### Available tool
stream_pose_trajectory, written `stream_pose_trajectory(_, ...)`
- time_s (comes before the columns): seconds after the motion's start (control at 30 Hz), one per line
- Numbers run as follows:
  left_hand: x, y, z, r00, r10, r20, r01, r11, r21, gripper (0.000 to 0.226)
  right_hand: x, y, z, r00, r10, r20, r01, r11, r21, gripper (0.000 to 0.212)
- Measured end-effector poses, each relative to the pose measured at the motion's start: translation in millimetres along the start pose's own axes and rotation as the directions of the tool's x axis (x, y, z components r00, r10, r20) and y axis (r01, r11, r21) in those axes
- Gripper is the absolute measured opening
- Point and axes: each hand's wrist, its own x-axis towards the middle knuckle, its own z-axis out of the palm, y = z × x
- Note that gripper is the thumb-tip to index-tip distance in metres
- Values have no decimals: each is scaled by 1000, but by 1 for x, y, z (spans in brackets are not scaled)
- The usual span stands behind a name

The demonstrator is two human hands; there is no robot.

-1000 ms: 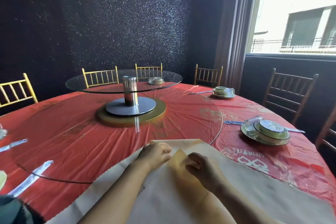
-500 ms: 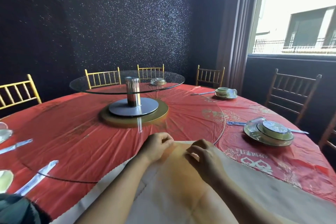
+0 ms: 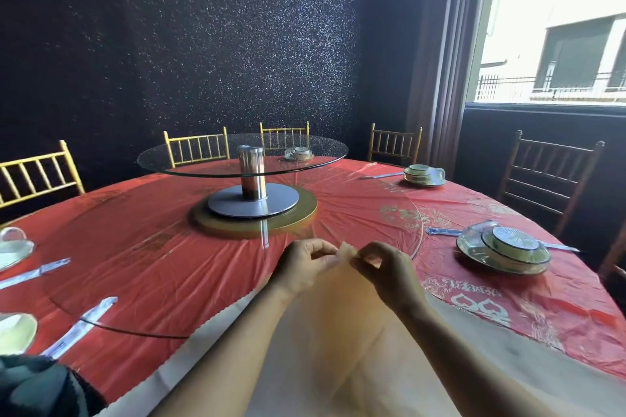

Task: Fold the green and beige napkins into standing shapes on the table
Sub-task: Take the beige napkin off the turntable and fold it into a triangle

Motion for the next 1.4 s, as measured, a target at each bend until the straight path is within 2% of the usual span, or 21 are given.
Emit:
stream_pose_trajectory(0.2, -3, 21, 3, 993, 69, -94, -75, 995, -61, 24, 6, -14, -11, 996, 93, -5, -89, 967, 238, 22)
stream_pose_trajectory(0.33, -7, 32, 1, 989, 98, -113, -105, 993, -57, 26, 5, -19, -22, 999, 31, 35, -38, 972, 231, 7)
stream_pose_trajectory(0.47, -10, 42, -2, 982, 123, -147, -132, 990, -55, 24, 3, -18, -30, 999, 2, 43, -9, 986, 169, 12)
stream_pose_trajectory(0.53, -13, 47, -2, 985, 115, -128, -126, 989, -82, 11, 8, -20, -37, 1000, -9, -5, 10, 987, 158, 16)
stream_pose_trajectory(0.6, -17, 43, -9, 988, 114, -103, -116, 993, -5, 28, 16, -26, -48, 998, -13, -54, 22, 987, 161, 25)
stream_pose_trajectory(0.7, -34, 30, -23, 974, 181, -133, -132, 941, 312, 50, 30, -33, -71, 994, 0, -114, 23, 979, 201, 21)
stream_pose_trajectory(0.77, -50, 23, -32, 962, 219, -160, -143, 911, 387, 56, 37, -38, -85, 988, 7, -152, 27, 974, 226, 21)
stream_pose_trajectory(0.87, -74, 14, -41, 955, 238, -175, -142, 890, 433, 40, 38, -50, -99, 973, 41, -228, 30, 953, 300, 17)
stream_pose_trajectory(0.93, -86, 12, -43, 954, 246, -174, -135, 866, 482, 40, 40, -54, -105, 963, 70, -260, 15, 949, 313, 4)
stream_pose_trajectory(1.0, -96, 18, -35, 945, 273, -181, -141, 838, 528, 34, 41, -57, -114, 948, 91, -304, 7, 952, 308, 5)
stream_pose_trajectory(1.07, -105, 30, -23, 918, 334, -213, -159, 804, 572, 36, 42, -57, -123, 922, 79, -378, 14, 972, 236, 12)
stream_pose_trajectory(1.17, -115, 44, -9, 889, 401, -222, -198, 773, 603, 35, 36, -53, -138, 872, -11, -490, -12, 999, -43, 21)
stream_pose_trajectory(1.23, -123, 60, -3, 884, 422, -202, -228, 765, 602, 34, 30, -52, -148, 849, -62, -525, 9, 995, -102, 22)
stream_pose_trajectory(1.3, -129, 80, 0, 900, 408, -152, -268, 794, 545, 31, 29, -56, -162, 822, -52, -567, 14, 997, -72, 20)
stream_pose_trajectory(1.33, -130, 88, 2, 910, 393, -130, -290, 830, 476, 30, 30, -61, -169, 810, -36, -586, 14, 999, -42, 19)
stream_pose_trajectory(1.4, -131, 103, 1, 947, 307, -96, -283, 938, 201, 32, 36, -76, -179, 795, -16, -607, 32, 999, 16, 14)
